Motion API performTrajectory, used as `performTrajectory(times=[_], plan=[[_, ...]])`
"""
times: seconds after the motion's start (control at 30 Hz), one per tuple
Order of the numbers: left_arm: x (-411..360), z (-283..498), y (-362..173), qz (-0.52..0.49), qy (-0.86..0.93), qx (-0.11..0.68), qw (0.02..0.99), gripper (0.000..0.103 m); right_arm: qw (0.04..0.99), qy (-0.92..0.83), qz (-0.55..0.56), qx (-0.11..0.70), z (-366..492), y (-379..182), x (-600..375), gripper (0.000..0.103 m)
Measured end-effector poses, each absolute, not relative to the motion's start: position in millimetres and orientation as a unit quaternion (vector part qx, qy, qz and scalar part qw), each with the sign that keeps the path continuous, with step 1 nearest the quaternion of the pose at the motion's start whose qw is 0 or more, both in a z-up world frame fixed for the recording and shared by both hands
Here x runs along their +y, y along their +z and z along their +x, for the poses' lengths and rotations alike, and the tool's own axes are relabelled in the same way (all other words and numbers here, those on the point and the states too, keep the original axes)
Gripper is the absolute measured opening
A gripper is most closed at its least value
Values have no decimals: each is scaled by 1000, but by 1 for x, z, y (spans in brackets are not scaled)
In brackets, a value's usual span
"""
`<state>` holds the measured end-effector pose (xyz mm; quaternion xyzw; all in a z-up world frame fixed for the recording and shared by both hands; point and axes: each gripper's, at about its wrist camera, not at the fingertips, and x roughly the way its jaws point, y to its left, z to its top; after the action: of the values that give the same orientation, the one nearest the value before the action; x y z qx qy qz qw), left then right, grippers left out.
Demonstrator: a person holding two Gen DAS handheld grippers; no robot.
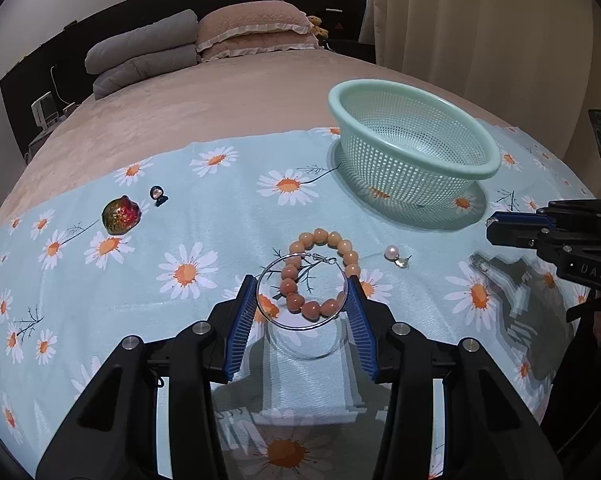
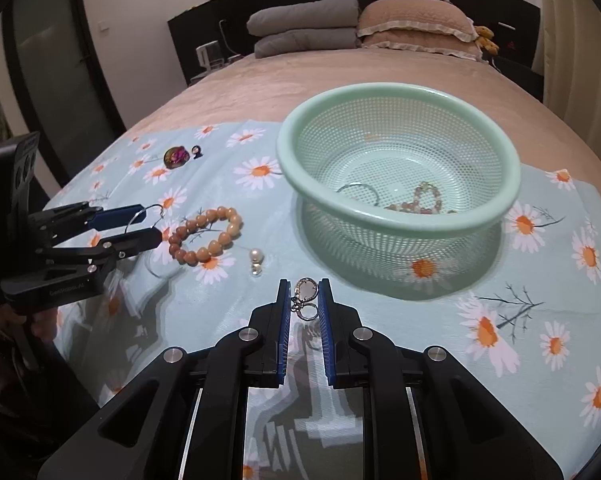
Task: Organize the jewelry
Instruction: 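Grasp the large silver hoop earring with the left tool while the right tool grasps a pearl drop earring, then carry the hoop with the left tool while the right tool carries the pearl earring over the basket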
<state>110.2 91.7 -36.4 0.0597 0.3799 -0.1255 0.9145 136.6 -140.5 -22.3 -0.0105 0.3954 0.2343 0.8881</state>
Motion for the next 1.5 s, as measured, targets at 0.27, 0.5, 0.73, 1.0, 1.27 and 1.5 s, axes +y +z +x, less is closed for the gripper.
performTrajectory(times=[0.27, 0.5, 0.73, 1.0, 1.27, 1.5], plan=[[55, 131, 3, 96, -160, 353, 917, 46, 914, 192, 21, 357, 143, 12, -193, 13], [25, 165, 14, 124, -171, 344, 915, 46, 924, 170, 35, 342, 160, 26, -221, 13], [-4, 197, 8, 128, -183, 354, 908, 46, 924, 171, 26, 340, 189, 30, -223, 13], [-23, 238, -7, 123, -194, 383, 895, 46, 920, 186, 8, 344, 231, 22, -203, 13], [-37, 265, -25, 147, -195, 394, 886, 46, 918, 176, 7, 356, 265, 1, -192, 13], [-45, 273, -33, 157, -210, 395, 881, 46, 912, 174, 1, 372, 277, -16, -189, 13]])
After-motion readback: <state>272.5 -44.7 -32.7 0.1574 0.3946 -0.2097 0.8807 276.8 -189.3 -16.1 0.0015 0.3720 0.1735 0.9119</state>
